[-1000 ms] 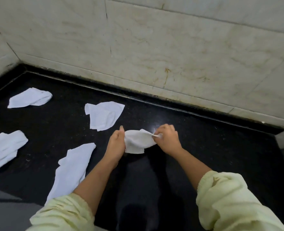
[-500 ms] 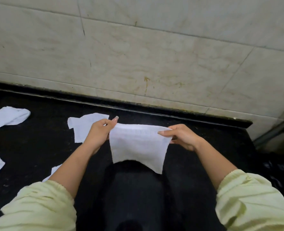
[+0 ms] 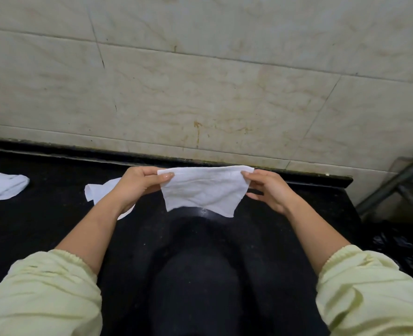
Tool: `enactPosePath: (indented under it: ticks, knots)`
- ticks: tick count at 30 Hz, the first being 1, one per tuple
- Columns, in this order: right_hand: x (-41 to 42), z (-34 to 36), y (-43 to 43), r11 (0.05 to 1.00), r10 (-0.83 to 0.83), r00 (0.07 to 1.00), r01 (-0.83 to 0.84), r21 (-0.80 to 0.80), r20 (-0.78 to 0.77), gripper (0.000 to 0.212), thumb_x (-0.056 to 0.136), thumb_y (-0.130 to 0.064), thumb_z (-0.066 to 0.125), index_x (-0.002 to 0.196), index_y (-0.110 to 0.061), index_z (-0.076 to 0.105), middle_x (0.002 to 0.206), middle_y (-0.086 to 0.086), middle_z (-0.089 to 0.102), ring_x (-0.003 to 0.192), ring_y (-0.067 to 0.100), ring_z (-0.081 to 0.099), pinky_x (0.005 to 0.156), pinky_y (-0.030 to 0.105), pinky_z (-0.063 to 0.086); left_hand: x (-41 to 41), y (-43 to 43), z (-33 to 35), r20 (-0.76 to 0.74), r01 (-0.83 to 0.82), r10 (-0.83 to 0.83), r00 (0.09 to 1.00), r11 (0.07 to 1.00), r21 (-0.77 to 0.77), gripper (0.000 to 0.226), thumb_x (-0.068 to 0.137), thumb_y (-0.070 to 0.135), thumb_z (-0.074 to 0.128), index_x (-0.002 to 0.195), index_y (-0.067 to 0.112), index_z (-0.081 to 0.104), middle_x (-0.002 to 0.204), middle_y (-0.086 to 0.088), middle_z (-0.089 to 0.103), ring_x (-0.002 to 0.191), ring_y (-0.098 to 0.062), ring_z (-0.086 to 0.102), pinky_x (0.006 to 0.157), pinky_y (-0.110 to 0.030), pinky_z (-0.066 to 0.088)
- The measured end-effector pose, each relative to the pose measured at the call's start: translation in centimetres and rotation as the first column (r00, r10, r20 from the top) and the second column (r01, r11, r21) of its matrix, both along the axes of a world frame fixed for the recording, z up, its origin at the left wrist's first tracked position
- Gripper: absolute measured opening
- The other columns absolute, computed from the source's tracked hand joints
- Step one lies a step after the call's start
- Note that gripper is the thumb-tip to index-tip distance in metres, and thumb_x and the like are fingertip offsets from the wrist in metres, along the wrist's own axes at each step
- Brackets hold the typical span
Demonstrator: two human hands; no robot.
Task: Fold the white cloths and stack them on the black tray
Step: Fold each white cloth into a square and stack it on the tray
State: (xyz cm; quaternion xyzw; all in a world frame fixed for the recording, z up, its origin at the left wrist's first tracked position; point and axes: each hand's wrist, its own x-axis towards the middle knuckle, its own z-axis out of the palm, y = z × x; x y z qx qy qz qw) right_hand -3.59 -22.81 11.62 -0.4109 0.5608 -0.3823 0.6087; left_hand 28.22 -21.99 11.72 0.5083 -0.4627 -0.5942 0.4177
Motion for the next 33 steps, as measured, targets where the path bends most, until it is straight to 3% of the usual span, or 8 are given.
enactPosePath:
  ticks: [3, 7, 10, 13, 19, 21, 25, 33]
  knots:
    - [-0.7, -0.2, 0.6, 1.000, 0.016, 1.000, -0.016, 0.025, 0.001, 0.014, 0.085, -0.020, 0.067, 0.071, -0.024, 0.066, 0.092, -0.003, 0.068, 0.099, 0.016, 0.062, 0.092, 0.038, 0.044, 0.4, 0.7, -0.5, -0.016, 0.034, -0.034, 0.999, 0.999, 0.009, 0.015, 0.078, 0.015, 0.074, 0.089, 0.005, 0.077, 0.105, -0.013, 0.073, 0.106, -0.023, 0.067, 0.094, -0.027, 0.053]
    - [-1.6, -1.8, 2.1, 0.990, 0.093, 0.996, -0.094, 0.107, 0.016, 0.024, 0.085, -0.011, 0.064, 0.065, -0.020, 0.072, 0.094, -0.002, 0.069, 0.103, 0.017, 0.061, 0.098, 0.041, 0.044, 1.5, 2.2, -2.6, 0.035, 0.134, -0.138, 0.990, 0.986, 0.094, 0.059, 0.043, 0.046, 0.092, 0.088, 0.009, 0.079, 0.104, -0.011, 0.074, 0.103, -0.019, 0.068, 0.087, -0.021, 0.054]
    - [-2.2, -3.6, 3.7, 0.966, 0.174, 0.985, -0.166, 0.198, -0.023, 0.019, 0.083, -0.007, 0.067, 0.068, -0.015, 0.074, 0.092, 0.003, 0.072, 0.100, 0.018, 0.064, 0.090, 0.036, 0.050, 2.0, 4.1, -4.4, 0.043, 0.246, -0.261, 0.964, 0.946, 0.209, 0.067, 0.038, 0.048, 0.093, 0.090, 0.007, 0.078, 0.105, -0.011, 0.073, 0.101, -0.019, 0.069, 0.087, -0.021, 0.054]
    - [-3.0, -5.9, 5.4, 0.924, 0.252, 0.967, -0.227, 0.307, -0.044, 0.009, 0.082, -0.005, 0.069, 0.076, -0.008, 0.073, 0.096, 0.008, 0.073, 0.097, 0.018, 0.068, 0.087, 0.033, 0.053, 2.1, 6.3, -6.6, 0.014, 0.293, -0.314, 0.949, 0.900, 0.322, 0.060, 0.046, 0.039, 0.093, 0.092, 0.003, 0.077, 0.105, -0.015, 0.072, 0.101, -0.022, 0.068, 0.091, -0.025, 0.054]
    - [-3.9, -9.7, 8.5, 0.820, 0.392, 0.917, -0.312, 0.479, -0.073, 0.005, 0.079, -0.004, 0.073, 0.080, -0.008, 0.076, 0.100, 0.011, 0.073, 0.100, 0.021, 0.068, 0.090, 0.033, 0.054, 0.8, 10.1, -10.4, 0.001, 0.323, -0.378, 0.926, 0.793, 0.516, 0.004, 0.076, 0.006, 0.075, 0.076, 0.007, 0.078, 0.087, -0.008, 0.074, 0.091, -0.016, 0.070, 0.090, -0.028, 0.052]
    - [-3.9, -10.6, 9.0, 0.796, 0.434, 0.894, -0.327, 0.509, -0.106, 0.005, 0.078, -0.006, 0.075, 0.082, -0.008, 0.077, 0.101, 0.011, 0.074, 0.099, 0.020, 0.069, 0.092, 0.034, 0.052, 0.6, 10.7, -11.3, 0.008, 0.329, -0.403, 0.915, 0.756, 0.565, 0.002, 0.073, 0.007, 0.077, 0.075, 0.008, 0.078, 0.087, -0.008, 0.075, 0.093, -0.017, 0.070, 0.093, -0.028, 0.051]
    - [-3.4, -11.6, 8.8, 0.795, 0.472, 0.866, -0.336, 0.505, -0.167, 0.016, 0.078, -0.013, 0.077, 0.091, -0.005, 0.076, 0.099, 0.010, 0.075, 0.094, 0.018, 0.070, 0.088, 0.031, 0.054, 0.8, 10.8, -12.8, 0.039, 0.295, -0.403, 0.914, 0.730, 0.616, 0.040, 0.058, 0.019, 0.087, 0.093, 0.002, 0.077, 0.104, -0.014, 0.073, 0.105, -0.024, 0.068, 0.097, -0.031, 0.051]
    - [-2.2, -12.4, 6.8, 0.899, 0.368, 0.881, -0.257, 0.354, -0.297, 0.017, 0.083, -0.020, 0.074, 0.091, -0.005, 0.072, 0.090, 0.005, 0.075, 0.081, 0.012, 0.070, 0.068, 0.021, 0.053, 0.4, 9.0, -12.9, 0.193, 0.144, -0.300, 0.934, 0.812, 0.565, 0.016, 0.083, 0.016, 0.073, 0.097, 0.010, 0.077, 0.099, -0.008, 0.075, 0.097, -0.021, 0.071, 0.094, -0.033, 0.053]
